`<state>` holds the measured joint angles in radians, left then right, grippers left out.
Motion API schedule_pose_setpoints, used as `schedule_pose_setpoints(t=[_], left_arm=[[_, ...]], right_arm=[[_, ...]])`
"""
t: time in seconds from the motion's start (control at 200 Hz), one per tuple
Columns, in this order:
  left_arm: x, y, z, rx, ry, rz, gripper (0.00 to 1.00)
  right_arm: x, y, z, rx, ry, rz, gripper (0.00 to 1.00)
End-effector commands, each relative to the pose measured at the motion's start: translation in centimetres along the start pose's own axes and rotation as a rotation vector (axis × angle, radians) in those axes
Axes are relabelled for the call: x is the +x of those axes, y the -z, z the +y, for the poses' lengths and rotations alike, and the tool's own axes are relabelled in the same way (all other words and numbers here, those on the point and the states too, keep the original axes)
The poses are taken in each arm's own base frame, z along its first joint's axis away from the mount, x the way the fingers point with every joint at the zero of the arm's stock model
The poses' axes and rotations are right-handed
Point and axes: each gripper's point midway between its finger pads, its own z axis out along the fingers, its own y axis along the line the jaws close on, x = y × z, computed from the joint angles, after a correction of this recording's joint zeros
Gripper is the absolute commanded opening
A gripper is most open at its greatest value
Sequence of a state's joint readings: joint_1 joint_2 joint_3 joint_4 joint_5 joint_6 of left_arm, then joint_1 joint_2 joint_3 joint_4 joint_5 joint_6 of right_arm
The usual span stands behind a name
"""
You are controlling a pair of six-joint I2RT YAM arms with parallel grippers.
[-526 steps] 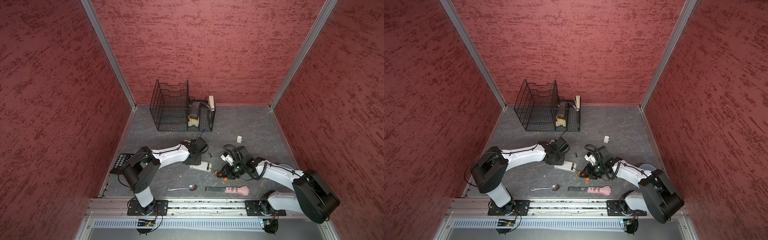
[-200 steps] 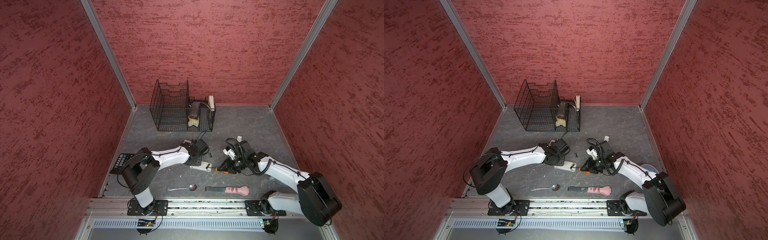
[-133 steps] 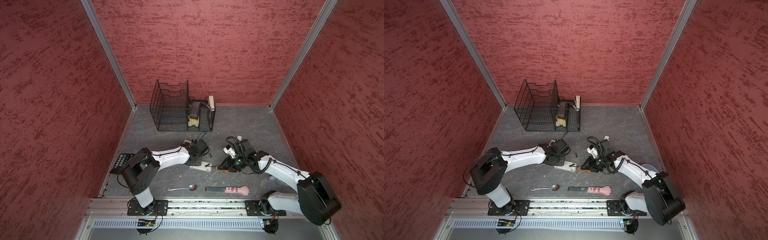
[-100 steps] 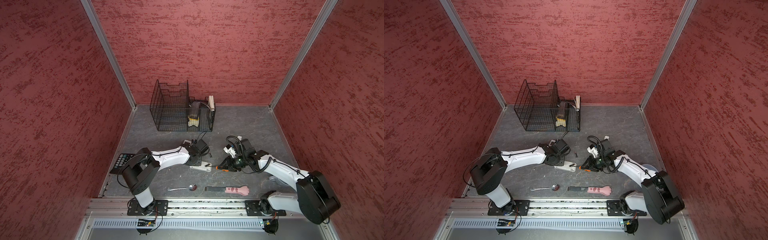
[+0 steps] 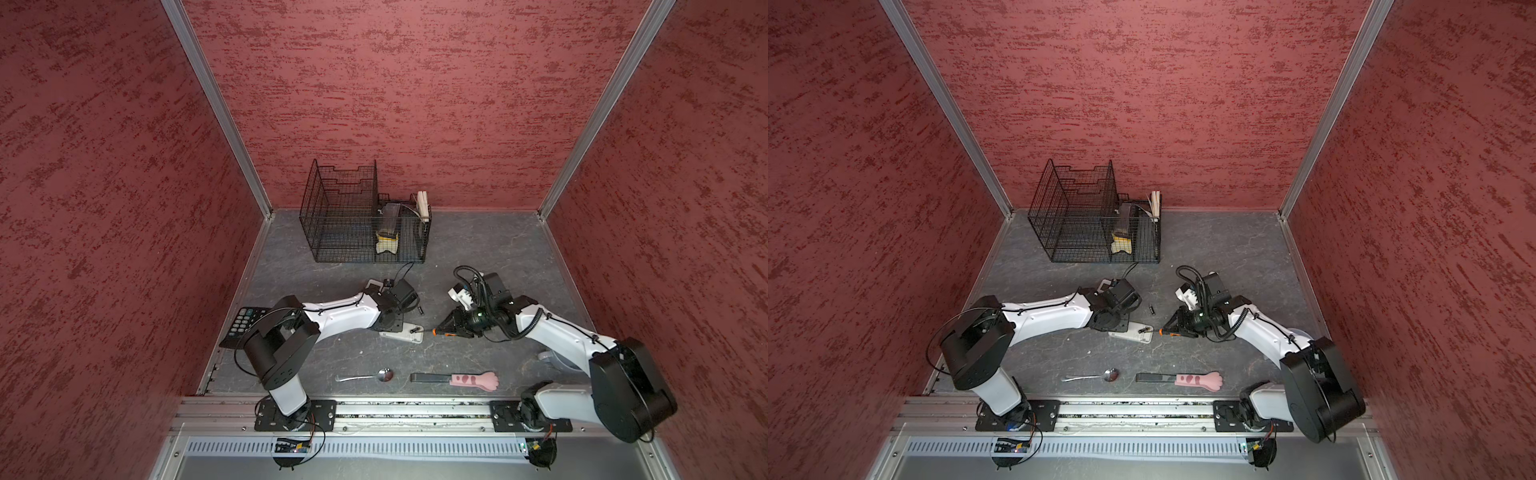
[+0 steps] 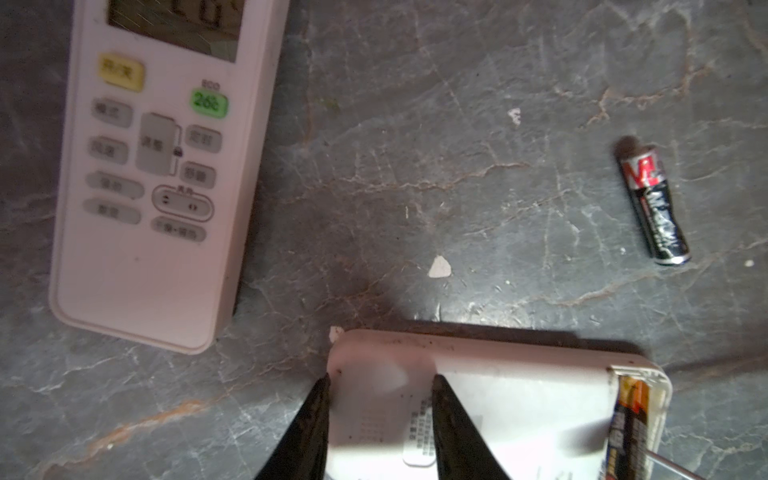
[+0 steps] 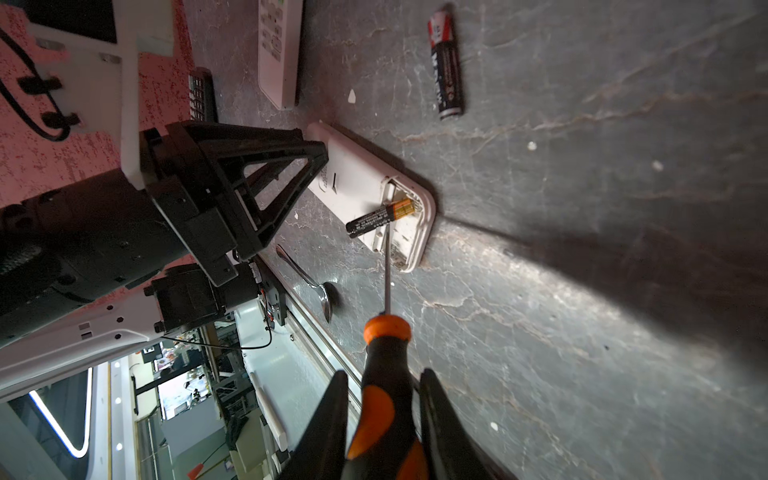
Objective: Unload the batteries from the remote control
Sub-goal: 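Flick the gold battery out with the screwdriver tip, right gripper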
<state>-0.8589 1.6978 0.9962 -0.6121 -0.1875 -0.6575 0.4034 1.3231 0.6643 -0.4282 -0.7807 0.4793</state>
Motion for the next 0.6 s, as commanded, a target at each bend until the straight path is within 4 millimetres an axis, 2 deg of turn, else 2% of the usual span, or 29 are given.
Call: schedule_pose_setpoints(t=[0.0,0.596], left_arm=[[4.7,-3.0,1.4,-0.051,-0.028,0.159,0.39],[4.7,-3.0,1.3,-0.053,-0.033,0.153,0.39]], right_arm=[[-1.8,0.7,2.1,-0.052,0.089,-0.041,0.00],[-2.8,1.7,2.2,-0.039,0.099,-0.074,0.00]])
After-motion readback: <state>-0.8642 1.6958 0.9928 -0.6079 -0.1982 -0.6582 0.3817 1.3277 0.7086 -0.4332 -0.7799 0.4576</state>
